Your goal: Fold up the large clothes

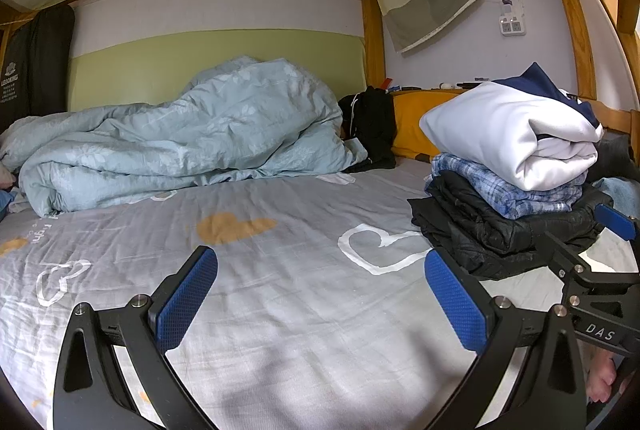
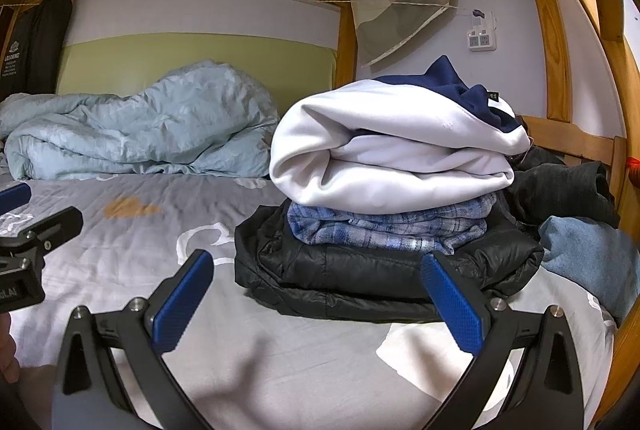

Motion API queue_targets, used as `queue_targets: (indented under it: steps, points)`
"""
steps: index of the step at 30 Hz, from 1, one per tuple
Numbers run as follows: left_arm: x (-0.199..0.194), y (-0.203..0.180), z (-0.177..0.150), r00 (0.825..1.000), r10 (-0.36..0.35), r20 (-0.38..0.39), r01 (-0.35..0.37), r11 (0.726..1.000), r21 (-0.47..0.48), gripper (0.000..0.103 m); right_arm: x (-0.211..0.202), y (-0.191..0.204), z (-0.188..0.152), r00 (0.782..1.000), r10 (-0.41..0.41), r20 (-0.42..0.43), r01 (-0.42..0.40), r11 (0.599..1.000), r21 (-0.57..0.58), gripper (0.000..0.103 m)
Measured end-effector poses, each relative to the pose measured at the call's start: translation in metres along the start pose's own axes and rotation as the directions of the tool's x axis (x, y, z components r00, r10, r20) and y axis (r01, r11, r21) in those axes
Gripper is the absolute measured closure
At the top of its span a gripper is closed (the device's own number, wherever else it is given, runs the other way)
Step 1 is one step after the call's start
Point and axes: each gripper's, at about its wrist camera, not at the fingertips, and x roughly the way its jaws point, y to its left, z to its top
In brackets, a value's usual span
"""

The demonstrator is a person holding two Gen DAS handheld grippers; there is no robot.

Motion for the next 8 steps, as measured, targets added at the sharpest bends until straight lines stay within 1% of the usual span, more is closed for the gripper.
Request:
queue_targets:
  steps: [8]
  points:
    - [0.0005,-0.0005,-0.0001,1.000,0.002,0.005,-0.002,1.000,0.000,0.000,0.0004,-0.0001,-0.0001,1.000,0.000,-0.004,0.000,1.000,-0.001,0.000]
